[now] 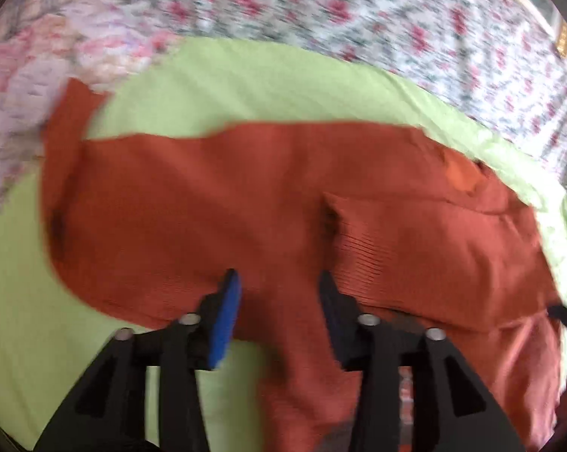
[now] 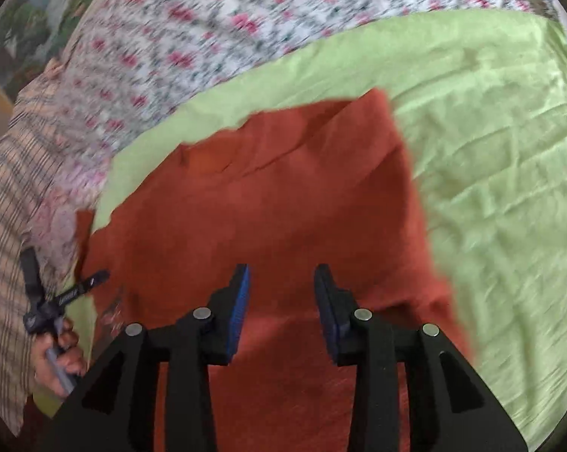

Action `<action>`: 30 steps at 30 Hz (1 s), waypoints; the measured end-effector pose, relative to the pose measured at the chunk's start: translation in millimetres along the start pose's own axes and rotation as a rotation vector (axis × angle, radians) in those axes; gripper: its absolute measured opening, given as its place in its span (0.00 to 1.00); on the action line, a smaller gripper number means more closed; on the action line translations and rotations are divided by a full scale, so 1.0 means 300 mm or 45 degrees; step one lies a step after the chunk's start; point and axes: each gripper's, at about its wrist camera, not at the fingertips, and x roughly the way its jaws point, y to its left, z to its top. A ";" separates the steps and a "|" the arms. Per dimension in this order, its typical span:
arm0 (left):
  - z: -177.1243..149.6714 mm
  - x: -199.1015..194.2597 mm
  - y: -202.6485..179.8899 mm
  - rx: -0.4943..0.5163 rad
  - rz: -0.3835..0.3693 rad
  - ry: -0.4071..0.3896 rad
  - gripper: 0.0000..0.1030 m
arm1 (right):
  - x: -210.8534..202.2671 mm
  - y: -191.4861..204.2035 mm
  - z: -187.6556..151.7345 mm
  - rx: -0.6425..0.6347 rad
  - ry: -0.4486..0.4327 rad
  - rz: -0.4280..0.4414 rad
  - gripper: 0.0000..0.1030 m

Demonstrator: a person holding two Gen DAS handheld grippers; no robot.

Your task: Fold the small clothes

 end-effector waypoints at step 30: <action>0.386 0.107 0.517 -0.362 0.199 -0.143 0.02 | 0.052 0.151 -0.176 -0.063 0.195 0.185 0.42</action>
